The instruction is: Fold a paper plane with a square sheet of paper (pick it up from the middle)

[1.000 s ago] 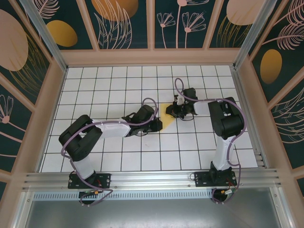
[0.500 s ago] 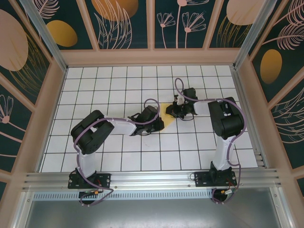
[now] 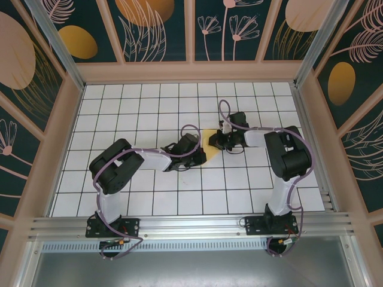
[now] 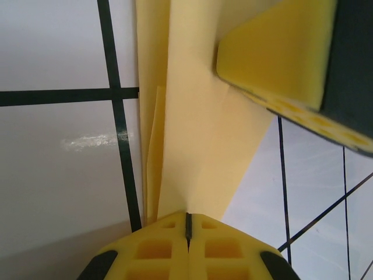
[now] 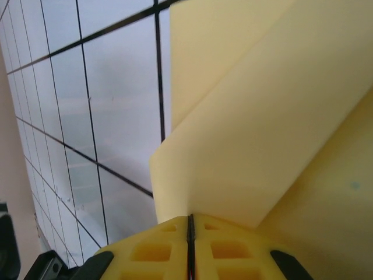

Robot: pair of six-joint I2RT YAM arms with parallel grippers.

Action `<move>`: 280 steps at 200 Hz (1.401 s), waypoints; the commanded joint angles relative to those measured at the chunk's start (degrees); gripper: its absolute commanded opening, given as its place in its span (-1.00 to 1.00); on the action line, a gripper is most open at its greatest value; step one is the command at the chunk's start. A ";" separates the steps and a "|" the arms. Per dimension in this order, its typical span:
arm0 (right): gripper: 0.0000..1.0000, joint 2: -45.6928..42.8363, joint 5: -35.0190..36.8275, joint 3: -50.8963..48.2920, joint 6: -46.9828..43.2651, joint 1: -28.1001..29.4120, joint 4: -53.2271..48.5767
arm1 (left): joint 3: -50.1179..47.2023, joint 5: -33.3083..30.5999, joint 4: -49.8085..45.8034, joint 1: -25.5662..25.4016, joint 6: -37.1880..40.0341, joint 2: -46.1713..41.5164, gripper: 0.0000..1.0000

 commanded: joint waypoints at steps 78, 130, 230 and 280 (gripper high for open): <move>-0.86 0.84 -1.84 -1.55 -3.06 2.51 -4.03 | -2.31 -0.46 -1.39 0.54 -1.18 0.92 -1.00; -0.86 3.90 3.33 2.02 -4.39 1.46 -7.82 | -2.95 0.06 -2.42 0.76 -1.34 0.97 -1.00; -0.83 7.78 5.79 8.97 -2.88 -4.56 -8.15 | -8.49 5.41 -1.17 0.71 -2.78 1.19 -1.00; -0.78 8.01 7.52 11.87 -1.20 -6.37 -7.82 | -7.69 5.78 -1.28 0.71 -1.96 1.12 -1.00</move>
